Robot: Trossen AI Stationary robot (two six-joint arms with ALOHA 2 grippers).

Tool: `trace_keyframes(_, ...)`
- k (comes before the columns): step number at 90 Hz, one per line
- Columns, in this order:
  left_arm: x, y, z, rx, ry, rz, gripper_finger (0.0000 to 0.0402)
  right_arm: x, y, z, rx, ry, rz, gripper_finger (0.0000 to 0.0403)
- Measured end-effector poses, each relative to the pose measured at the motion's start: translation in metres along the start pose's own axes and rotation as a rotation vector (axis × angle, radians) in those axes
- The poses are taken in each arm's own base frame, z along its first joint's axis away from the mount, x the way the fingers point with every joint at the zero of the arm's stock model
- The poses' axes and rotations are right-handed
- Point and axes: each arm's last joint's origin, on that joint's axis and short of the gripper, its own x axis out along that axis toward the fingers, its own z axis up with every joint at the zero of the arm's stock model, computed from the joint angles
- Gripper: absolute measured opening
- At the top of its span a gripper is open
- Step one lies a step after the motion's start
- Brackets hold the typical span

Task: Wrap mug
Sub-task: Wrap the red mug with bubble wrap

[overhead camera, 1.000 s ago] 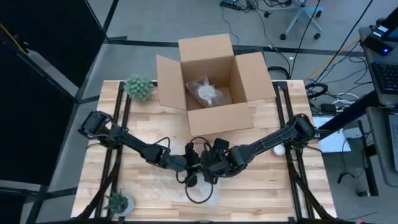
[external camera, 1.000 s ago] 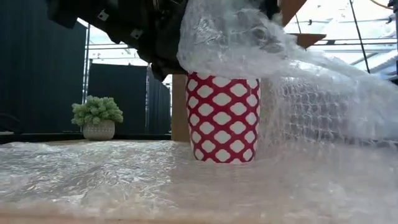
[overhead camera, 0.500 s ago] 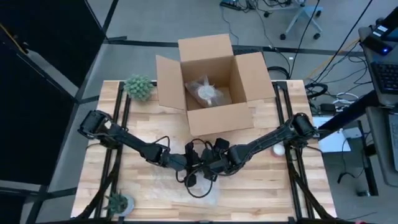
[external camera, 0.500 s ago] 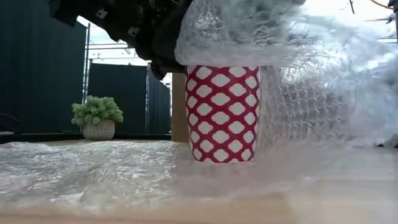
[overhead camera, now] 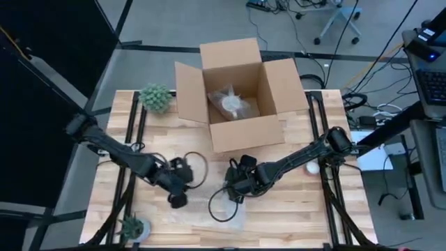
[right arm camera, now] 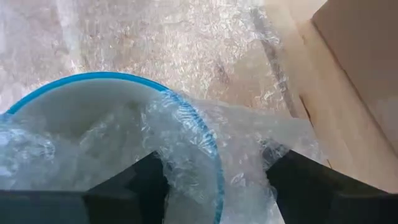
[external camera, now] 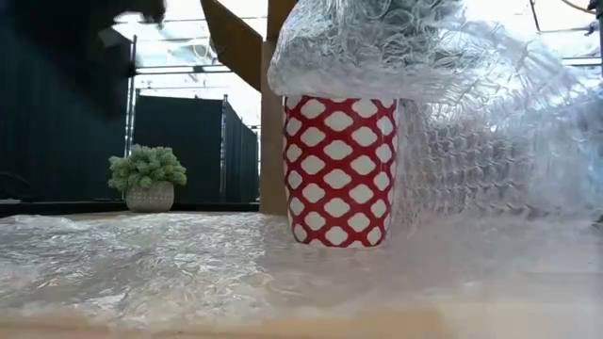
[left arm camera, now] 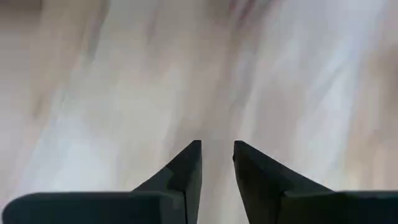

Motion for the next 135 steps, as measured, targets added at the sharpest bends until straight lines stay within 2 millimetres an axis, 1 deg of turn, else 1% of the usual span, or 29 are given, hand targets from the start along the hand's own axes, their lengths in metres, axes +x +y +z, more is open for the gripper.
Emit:
trace_keyframes(7,0.003,0.003,-0.014,-0.023,0.083,0.055,0.0082,0.0,0.0,0.0,-0.003,-0.004,0.002,0.0219)
trace_keyframes(16,0.011,0.003,-0.028,-0.016,0.155,0.024,0.0093,0.0,0.001,0.0,-0.003,-0.005,0.002,0.0219)
trace_keyframes(24,0.02,0.005,-0.041,0.003,0.211,0.018,0.0117,-0.001,0.002,-0.001,-0.007,-0.007,0.003,0.0219)
trace_keyframes(35,0.032,0.011,-0.062,0.044,0.274,0.05,0.016,-0.002,0.005,-0.002,-0.013,-0.01,0.007,0.0219)
trace_keyframes(43,0.043,0.015,-0.073,0.057,0.267,0.05,0.0185,-0.002,0.005,-0.003,-0.015,-0.01,0.009,0.0219)
trace_keyframes(55,0.057,0.017,-0.079,0.047,0.188,-0.028,0.0204,-0.002,0.005,-0.003,-0.015,-0.01,0.01,0.0219)
trace_keyframes(64,0.062,0.01,-0.073,0.061,0.081,-0.113,0.0206,-0.002,0.006,-0.002,-0.017,-0.011,0.012,0.0219)
trace_keyframes(73,0.063,0.008,-0.068,0.088,-0.018,-0.101,0.0205,-0.003,0.006,-0.002,-0.02,-0.014,0.013,0.0219)
trace_keyframes(92,0.057,-0.008,-0.047,0.123,-0.288,-0.196,0.0205,-0.002,0.006,-0.002,-0.019,-0.017,0.015,0.0219)
trace_keyframes(106,0.052,-0.012,-0.033,0.089,-0.421,-0.248,0.0205,-0.003,0.006,-0.002,-0.019,-0.018,0.016,0.0219)
trace_keyframes(115,0.051,-0.012,-0.029,0.062,-0.447,-0.278,0.0205,-0.002,0.006,-0.002,-0.019,-0.018,0.016,0.0219)
trace_keyframes(129,0.049,-0.014,-0.033,0.058,-0.344,-0.385,0.0205,-0.003,0.006,-0.002,-0.019,-0.018,0.016,0.0219)
trace_keyframes(135,0.046,-0.014,-0.033,0.04,-0.333,-0.407,0.0205,-0.003,0.006,-0.002,-0.019,-0.018,0.017,0.0219)
